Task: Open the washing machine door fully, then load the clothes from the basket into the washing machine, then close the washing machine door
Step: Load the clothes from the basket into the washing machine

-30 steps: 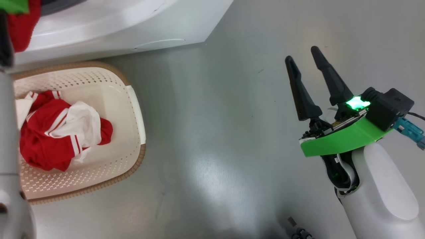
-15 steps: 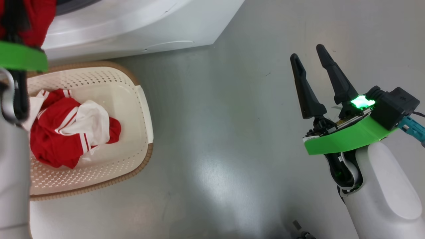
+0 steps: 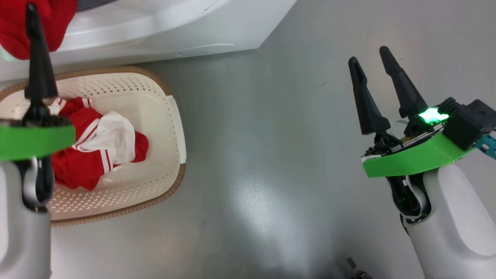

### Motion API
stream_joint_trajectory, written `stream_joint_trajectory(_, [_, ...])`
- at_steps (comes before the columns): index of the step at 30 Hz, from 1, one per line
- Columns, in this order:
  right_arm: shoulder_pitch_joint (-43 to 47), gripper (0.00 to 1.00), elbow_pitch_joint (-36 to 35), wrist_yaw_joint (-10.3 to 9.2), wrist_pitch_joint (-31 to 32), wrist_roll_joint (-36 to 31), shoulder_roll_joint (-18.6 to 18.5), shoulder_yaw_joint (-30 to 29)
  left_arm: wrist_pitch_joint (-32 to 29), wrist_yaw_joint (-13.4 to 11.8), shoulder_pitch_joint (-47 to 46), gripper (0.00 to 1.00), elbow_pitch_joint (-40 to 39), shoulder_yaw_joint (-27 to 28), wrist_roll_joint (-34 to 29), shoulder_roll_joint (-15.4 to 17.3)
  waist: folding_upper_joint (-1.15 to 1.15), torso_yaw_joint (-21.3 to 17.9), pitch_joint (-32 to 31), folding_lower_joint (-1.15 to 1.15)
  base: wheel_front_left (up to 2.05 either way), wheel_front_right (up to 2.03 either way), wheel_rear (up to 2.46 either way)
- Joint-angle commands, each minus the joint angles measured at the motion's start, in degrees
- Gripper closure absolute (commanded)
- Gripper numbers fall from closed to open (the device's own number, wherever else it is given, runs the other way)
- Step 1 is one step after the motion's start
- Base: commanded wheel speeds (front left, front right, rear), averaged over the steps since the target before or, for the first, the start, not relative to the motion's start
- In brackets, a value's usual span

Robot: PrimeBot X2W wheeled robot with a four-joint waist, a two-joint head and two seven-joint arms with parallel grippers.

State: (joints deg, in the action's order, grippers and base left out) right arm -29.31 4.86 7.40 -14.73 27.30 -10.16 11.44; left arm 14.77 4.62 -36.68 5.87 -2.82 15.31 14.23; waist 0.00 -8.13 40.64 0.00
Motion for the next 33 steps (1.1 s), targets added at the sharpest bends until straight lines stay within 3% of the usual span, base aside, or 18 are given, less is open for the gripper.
stream_joint_trajectory(1, [2.1, 0.00, -1.6, 0.09, -0.3, -0.1, -0.3, 0.5, 0.2, -0.8, 3.0, 0.00, -3.4, 2.0, 0.3, 1.6, 0.00, 0.0, 0.1, 0.00, 0.00, 0.00, 0.00])
stream_joint_trajectory(12, [2.4, 0.00, -2.8, 0.09, -0.3, -0.6, -0.3, -0.7, 0.2, -0.8, 14.4, 0.00, -12.6, 4.2, 0.1, -2.1, 0.00, 0.4, 0.5, 0.00, 0.00, 0.00, 0.00])
stream_joint_trajectory(23, [2.7, 0.00, -4.1, 0.09, -0.3, -1.2, -0.2, -1.5, 0.2, 0.1, 19.4, 0.00, -14.8, 5.5, -1.4, -6.5, 0.00, 0.9, 0.1, 0.00, 0.00, 0.00, 0.00])
stream_joint_trajectory(33, [3.2, 0.00, -4.3, 0.09, -0.3, -1.2, -0.2, -1.7, 0.2, 1.5, 20.3, 0.00, -14.3, 6.6, -2.8, -8.0, 0.00, 0.8, -0.6, 0.00, 0.00, 0.00, 0.00])
